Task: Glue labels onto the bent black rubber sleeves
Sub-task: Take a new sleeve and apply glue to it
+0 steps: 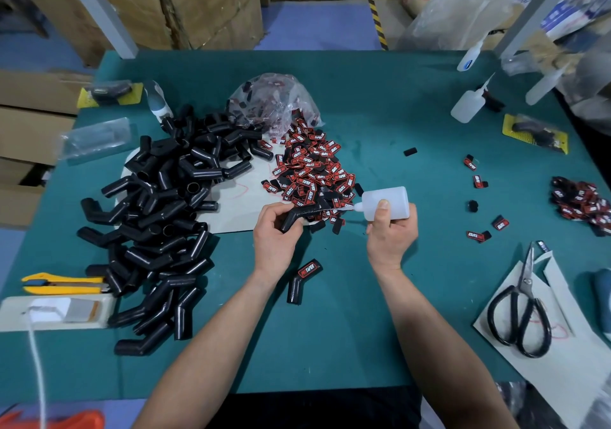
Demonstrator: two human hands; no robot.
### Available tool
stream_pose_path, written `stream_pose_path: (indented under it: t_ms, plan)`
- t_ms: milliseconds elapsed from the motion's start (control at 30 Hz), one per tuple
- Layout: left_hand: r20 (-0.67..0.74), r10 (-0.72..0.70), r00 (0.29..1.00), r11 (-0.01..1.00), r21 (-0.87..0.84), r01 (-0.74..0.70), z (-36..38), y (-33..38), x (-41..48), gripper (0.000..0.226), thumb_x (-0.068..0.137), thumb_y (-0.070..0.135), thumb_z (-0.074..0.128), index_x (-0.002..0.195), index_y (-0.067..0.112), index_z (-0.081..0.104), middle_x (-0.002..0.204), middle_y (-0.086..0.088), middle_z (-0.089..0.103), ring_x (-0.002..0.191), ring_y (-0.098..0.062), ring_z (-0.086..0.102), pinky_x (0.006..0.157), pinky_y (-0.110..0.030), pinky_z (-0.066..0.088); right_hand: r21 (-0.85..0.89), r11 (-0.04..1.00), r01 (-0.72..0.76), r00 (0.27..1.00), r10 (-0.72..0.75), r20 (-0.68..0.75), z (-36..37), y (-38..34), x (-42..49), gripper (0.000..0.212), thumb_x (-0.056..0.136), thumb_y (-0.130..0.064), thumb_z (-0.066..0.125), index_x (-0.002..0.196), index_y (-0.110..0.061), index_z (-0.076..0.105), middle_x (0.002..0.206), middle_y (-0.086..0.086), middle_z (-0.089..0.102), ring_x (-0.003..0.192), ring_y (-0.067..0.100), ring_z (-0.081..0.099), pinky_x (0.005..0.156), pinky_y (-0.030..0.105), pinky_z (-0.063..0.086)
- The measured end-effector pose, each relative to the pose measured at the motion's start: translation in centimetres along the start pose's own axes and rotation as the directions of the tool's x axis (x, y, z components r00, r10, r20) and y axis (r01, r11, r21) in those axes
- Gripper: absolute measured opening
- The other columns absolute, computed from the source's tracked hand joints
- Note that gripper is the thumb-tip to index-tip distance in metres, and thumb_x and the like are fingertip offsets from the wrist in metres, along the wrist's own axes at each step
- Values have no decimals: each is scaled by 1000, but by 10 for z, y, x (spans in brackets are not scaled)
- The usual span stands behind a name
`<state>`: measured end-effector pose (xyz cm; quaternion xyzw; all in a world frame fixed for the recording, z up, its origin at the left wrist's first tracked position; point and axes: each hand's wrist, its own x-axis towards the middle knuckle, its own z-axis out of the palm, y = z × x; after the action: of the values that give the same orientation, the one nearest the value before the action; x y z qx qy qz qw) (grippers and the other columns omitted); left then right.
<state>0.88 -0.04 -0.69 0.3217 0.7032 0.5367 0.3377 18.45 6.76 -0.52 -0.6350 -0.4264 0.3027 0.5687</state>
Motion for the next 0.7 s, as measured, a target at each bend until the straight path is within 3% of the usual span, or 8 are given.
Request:
stream_pose_path:
  t_ms: [333,700]
  plan:
    - [-2,5,1000,1000,4,-5,1,-2,1,29,85,2,79,106,19,70,110,0,69,107,-20,67,102,-45,53,-3,1000,-10,1000,10,7,-1,1,0,18,79,-56,65,71,-47,52,67,8,49,59,50,53,52,56,47]
    - [10,31,999,999,6,-31,0,-2,0,37,84,4,80,100,35,68,110,4,68,107,-20,67,101,-45,54,-7,1000,-9,1000,9,2,0,0,-1,21,80,-56,65,70,-47,49,68,14,51,59,49,55,52,57,47]
